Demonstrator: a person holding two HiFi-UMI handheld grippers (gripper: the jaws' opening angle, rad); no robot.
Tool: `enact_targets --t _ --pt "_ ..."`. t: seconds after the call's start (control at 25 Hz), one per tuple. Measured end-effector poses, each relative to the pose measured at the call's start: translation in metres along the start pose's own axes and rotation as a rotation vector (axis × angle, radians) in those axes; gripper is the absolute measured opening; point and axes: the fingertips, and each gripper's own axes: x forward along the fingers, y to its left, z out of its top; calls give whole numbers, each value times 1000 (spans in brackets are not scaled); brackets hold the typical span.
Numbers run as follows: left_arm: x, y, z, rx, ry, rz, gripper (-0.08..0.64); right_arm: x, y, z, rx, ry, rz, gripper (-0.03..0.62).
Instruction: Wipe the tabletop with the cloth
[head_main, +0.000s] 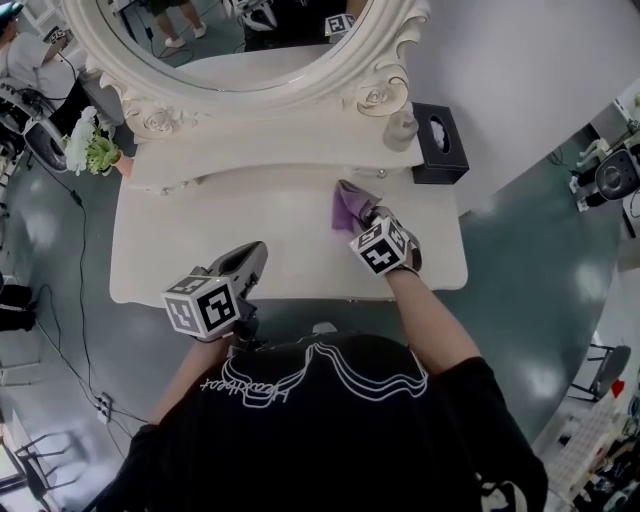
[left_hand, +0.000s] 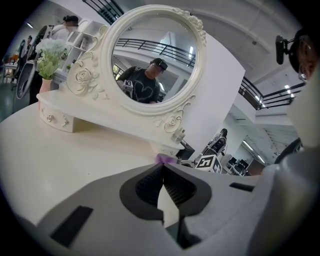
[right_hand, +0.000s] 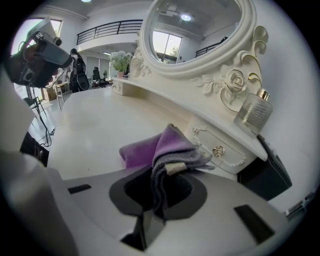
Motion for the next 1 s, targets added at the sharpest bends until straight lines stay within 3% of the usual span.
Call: enact_targets --t 1.0 --pt "63 -60 -17 42 56 -116 5 -43 -70 -79 106 49 -115 46"
